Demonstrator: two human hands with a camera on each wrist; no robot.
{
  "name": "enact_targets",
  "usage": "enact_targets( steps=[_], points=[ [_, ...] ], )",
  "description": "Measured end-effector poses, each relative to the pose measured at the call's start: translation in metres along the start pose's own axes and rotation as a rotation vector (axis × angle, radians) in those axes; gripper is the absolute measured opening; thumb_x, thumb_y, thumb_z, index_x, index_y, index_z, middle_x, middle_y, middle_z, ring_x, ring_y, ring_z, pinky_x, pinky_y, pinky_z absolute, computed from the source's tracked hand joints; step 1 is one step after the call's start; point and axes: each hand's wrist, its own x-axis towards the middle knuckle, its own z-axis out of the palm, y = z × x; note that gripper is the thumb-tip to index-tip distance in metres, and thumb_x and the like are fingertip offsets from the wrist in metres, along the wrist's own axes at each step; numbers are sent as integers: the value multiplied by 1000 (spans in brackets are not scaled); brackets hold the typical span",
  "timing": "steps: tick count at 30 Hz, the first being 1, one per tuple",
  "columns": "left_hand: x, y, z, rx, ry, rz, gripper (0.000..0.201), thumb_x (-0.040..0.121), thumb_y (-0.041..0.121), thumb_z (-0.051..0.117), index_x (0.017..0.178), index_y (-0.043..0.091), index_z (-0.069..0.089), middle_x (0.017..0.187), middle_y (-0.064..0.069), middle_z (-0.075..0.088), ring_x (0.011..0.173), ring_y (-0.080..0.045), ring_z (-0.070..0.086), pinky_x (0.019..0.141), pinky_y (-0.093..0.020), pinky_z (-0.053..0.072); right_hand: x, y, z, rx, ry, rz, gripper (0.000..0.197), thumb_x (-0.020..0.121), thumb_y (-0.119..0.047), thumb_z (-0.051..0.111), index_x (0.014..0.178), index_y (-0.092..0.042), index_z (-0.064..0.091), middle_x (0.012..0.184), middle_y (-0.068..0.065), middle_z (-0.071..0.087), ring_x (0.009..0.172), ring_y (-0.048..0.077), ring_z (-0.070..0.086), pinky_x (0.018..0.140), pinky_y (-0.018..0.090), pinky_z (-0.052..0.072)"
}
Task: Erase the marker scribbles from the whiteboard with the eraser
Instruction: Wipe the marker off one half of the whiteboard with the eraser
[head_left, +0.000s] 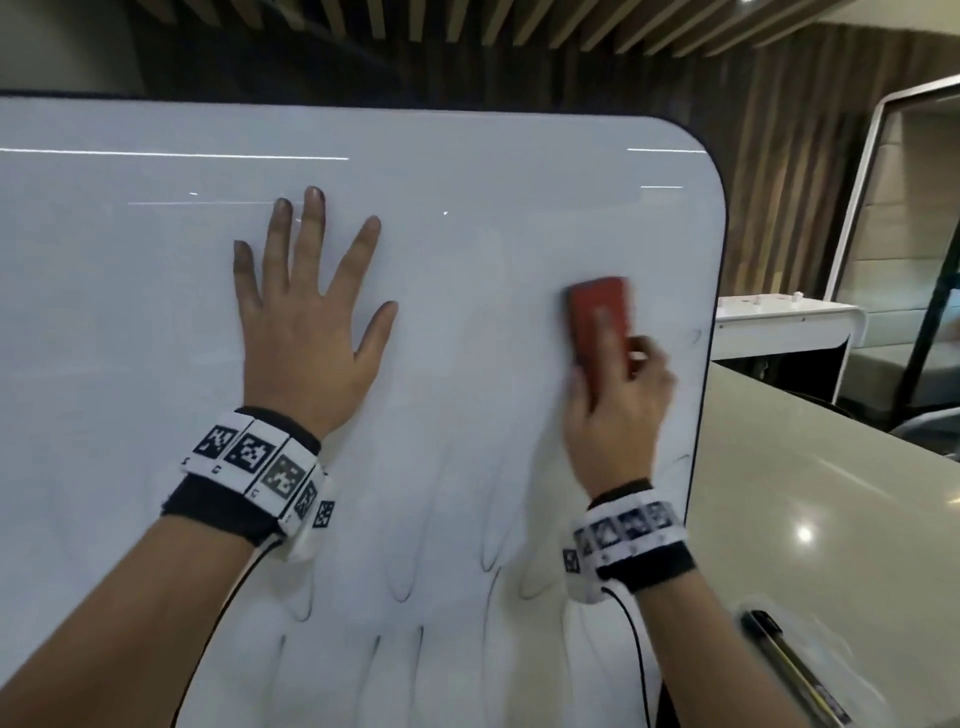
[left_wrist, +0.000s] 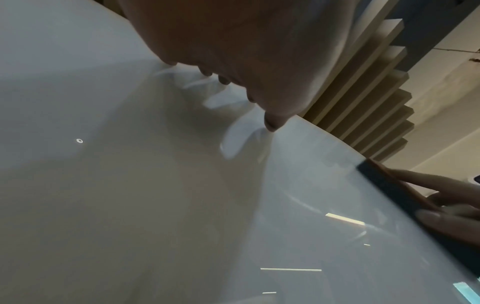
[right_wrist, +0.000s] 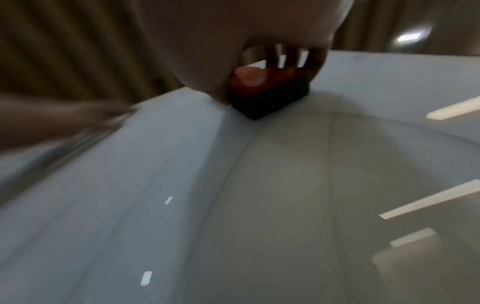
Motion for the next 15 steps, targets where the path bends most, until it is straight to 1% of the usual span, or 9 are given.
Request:
enact_targets(
  steps=[2, 4, 5, 8, 9, 10, 11, 14, 15],
  points=[
    [-1, 2, 0, 17, 1, -9, 63, 105, 50, 39, 161, 32, 16, 171, -10, 2, 158, -34, 3, 124, -63, 8, 15, 5, 3, 59, 112, 256, 59, 96, -25, 62, 153, -24, 47, 132, 24, 46, 110, 39, 45, 100, 51, 40],
    [-1, 5, 0, 20, -2, -14, 63, 105, 50, 38, 161, 32, 16, 171, -10, 2, 158, -34, 3, 124, -64, 9, 9, -17, 9, 80, 105, 317, 59, 97, -26, 60, 154, -26, 44, 134, 22, 44, 111, 39, 44, 100, 54, 41],
    [-1, 5, 1, 16, -2, -16, 63, 105, 49, 39, 161, 32, 16, 171, -10, 2, 158, -34, 3, 124, -64, 9, -2, -34, 11, 99, 67, 237, 58, 97, -26, 60, 153, -26, 46, 135, 22, 44, 111, 38, 44, 100, 53, 41],
    [-1, 2, 2, 11, 7, -15, 64, 105, 49, 41, 161, 32, 17, 171, -9, 2, 158, -33, 3, 124, -63, 8, -54, -59, 10, 64, -186, -290, 50, 97, -23, 60, 147, -29, 54, 135, 18, 46, 113, 38, 46, 98, 53, 43],
    [-2, 2, 2, 7, 9, -10, 63, 105, 49, 40, 161, 32, 17, 171, -9, 2, 158, -33, 4, 124, -63, 8, -64, -51, 7, 39, -241, -384, 50, 97, -24, 61, 146, -30, 55, 135, 16, 46, 113, 36, 46, 96, 53, 45],
    [-2, 1, 2, 0, 9, -5, 63, 104, 49, 38, 161, 32, 17, 171, -8, 2, 158, -33, 4, 124, -62, 8, -65, -39, 3, 41, -246, -374, 51, 96, -25, 63, 145, -30, 55, 134, 15, 46, 112, 35, 45, 96, 53, 45],
    [-2, 0, 1, -1, 5, -1, 63, 104, 50, 37, 161, 32, 18, 171, -9, 2, 158, -33, 4, 124, -62, 9, -59, -26, -1, 66, -208, -261, 52, 95, -25, 64, 146, -29, 54, 133, 17, 45, 112, 34, 45, 97, 51, 45],
    [-1, -1, 1, 20, -5, 1, 63, 104, 50, 36, 161, 31, 18, 170, -10, 3, 157, -35, 5, 124, -63, 11, -9, 3, -6, 165, 21, 241, 61, 93, -26, 64, 151, -19, 48, 127, 25, 45, 108, 35, 45, 100, 49, 42],
    [-1, 1, 1, 22, -3, -8, 62, 105, 48, 36, 161, 31, 18, 170, -11, 3, 157, -35, 5, 124, -64, 10, 13, 4, -7, 172, 65, 315, 63, 92, -27, 64, 151, -18, 47, 124, 27, 45, 107, 37, 45, 101, 50, 42]
  ],
)
